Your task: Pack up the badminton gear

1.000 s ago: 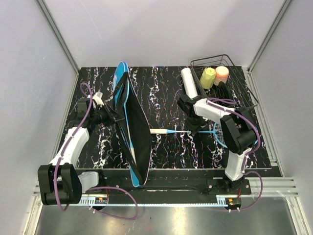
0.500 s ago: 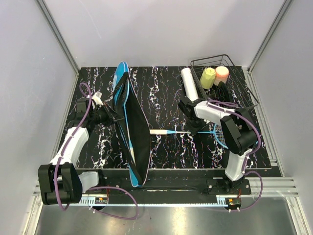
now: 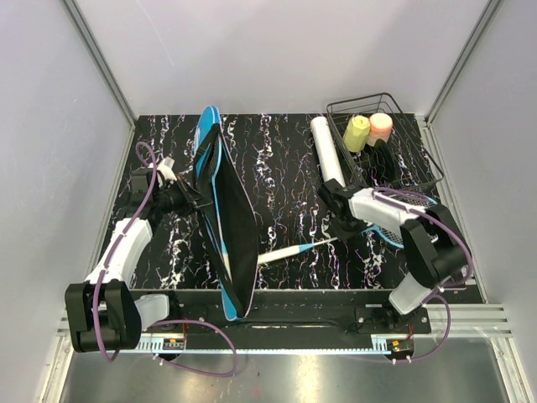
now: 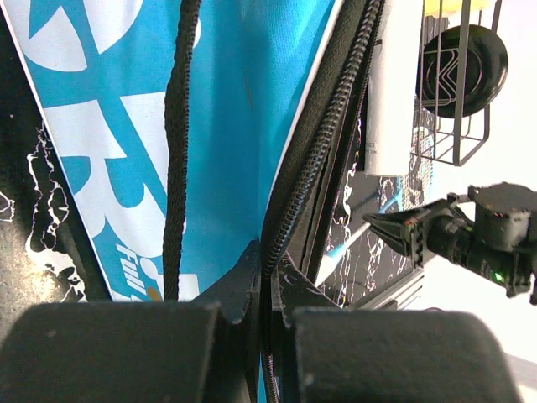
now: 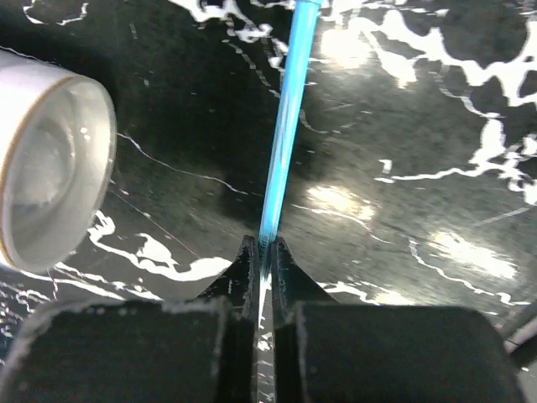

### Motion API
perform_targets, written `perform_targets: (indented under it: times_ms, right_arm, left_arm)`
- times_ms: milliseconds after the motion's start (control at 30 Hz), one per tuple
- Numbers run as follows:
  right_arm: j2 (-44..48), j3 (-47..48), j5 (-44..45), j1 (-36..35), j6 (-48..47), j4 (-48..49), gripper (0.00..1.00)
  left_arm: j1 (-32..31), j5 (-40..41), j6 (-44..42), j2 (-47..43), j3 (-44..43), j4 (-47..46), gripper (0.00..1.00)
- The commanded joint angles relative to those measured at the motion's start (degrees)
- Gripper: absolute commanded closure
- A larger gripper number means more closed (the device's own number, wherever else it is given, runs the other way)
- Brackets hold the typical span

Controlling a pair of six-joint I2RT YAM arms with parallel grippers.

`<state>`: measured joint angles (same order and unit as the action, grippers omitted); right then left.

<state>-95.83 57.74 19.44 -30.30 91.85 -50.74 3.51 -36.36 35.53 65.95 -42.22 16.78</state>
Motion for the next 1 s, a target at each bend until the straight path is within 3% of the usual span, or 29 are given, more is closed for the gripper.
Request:
perform_targets:
  times_ms: [0,267,500,700,733,967]
  right_arm:
    - [11.51,-2.27,4.9,0.07,1.39,-0.5,1.0]
    - [31.04,-9.74,7.89,0.07,4.12,-5.68,1.0]
    - [55.0,-13.79,13.07,0.07,0.18,-8.32,1.0]
    - [67.07,-11.86,15.8,0.07,-11.33,-7.89,1.0]
    - [67.61,-10.81,15.54,0.07,-17.78,-6.49,1.0]
    - [62.54,-3.34,12.55,0.07,-42.88,6.25,1.0]
  left_arm:
    - [0.8,0.85,-0.55,-2.41,-1.73,-2.54,1.0]
    - [0.97,1.99,-0.99,-3.29,-1.64,-2.01,1.0]
    - [1.06,3.31,-1.34,-4.16,-1.64,-1.57,1.0]
    - [1.06,4.89,-1.69,-4.87,-1.55,-1.13,1.0]
    - [1.06,4.98,-1.69,-5.04,-1.47,-1.13,1.0]
    - [1.06,5.33,-1.69,-4.87,-1.64,-1.13,1.0]
